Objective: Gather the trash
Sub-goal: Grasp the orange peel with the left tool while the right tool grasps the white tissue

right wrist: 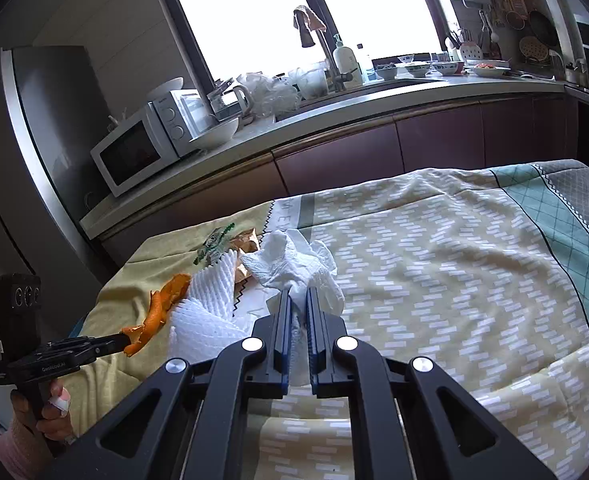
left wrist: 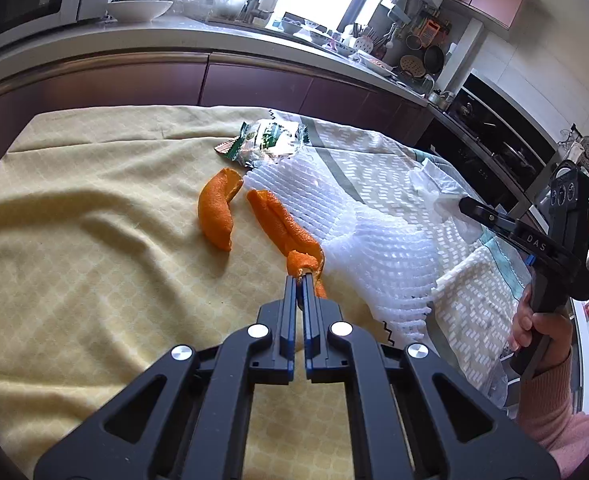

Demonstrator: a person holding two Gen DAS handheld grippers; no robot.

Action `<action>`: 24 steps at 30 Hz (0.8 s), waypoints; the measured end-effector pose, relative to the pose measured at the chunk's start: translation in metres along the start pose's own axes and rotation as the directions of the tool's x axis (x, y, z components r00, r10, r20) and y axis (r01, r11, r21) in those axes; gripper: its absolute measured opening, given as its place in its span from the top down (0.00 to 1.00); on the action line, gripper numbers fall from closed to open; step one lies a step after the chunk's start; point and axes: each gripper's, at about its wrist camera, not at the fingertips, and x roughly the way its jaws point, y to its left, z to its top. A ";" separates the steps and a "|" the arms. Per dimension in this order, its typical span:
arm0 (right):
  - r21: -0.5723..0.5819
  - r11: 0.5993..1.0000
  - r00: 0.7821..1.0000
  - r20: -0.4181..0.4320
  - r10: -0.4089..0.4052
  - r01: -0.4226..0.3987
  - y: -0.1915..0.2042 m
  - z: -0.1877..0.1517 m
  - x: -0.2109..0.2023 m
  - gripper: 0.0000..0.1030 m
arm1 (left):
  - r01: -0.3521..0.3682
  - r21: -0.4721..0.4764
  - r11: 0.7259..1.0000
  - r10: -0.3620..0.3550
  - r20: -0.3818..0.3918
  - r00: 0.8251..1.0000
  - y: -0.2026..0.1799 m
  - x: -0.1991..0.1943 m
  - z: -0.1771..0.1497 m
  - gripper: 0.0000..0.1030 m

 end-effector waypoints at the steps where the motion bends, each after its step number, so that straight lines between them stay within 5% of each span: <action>1: -0.006 1.000 1.000 0.004 0.010 -0.010 0.004 0.001 -0.001 0.94 | -0.005 0.007 1.000 0.005 0.008 1.000 -0.001 -0.006 -0.002 0.97; 12: -0.075 0.985 0.988 0.002 0.154 -0.154 0.061 0.000 -0.002 0.94 | -0.043 0.028 0.999 0.040 0.084 0.996 0.009 -0.061 -0.020 0.97; 24: -0.131 0.940 0.948 -0.088 0.307 -0.317 0.132 -0.011 0.026 0.94 | -0.113 -0.023 0.993 0.116 0.148 0.982 0.039 -0.120 -0.042 0.97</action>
